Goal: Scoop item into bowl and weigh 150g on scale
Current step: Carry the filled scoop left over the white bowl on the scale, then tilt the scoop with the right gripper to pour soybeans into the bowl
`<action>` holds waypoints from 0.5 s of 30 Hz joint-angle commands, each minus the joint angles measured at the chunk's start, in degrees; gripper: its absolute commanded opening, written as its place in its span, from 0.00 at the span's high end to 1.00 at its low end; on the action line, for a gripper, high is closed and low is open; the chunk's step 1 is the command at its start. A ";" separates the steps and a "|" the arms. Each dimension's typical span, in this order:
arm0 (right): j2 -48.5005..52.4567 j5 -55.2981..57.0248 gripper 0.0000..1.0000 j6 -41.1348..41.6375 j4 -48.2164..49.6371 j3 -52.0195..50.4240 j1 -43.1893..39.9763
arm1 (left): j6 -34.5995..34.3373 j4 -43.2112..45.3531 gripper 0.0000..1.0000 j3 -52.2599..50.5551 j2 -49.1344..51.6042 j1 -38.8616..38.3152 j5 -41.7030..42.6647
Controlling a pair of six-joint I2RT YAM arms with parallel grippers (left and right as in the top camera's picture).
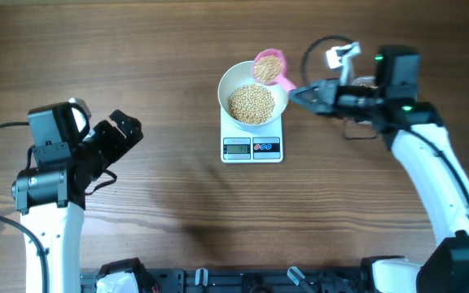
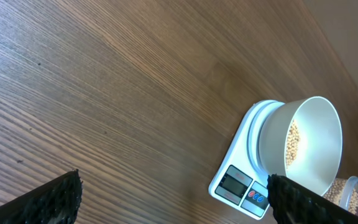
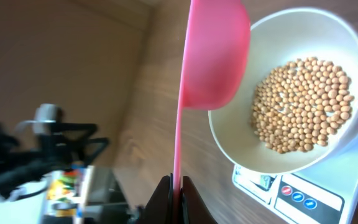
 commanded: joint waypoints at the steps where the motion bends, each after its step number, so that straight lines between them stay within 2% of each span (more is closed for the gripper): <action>1: -1.03 10.78 0.96 -1.14 1.79 -0.15 4.46 | 0.28 0.15 0.00 -0.04 0.15 0.37 -0.59; 6: -2.05 18.56 0.96 -1.60 2.54 0.42 8.07 | 0.28 0.15 0.00 -0.04 0.15 0.37 -0.59; 15: -3.08 29.49 0.96 -7.85 1.09 0.52 12.94 | 0.28 0.44 0.00 -0.04 0.15 0.37 -1.27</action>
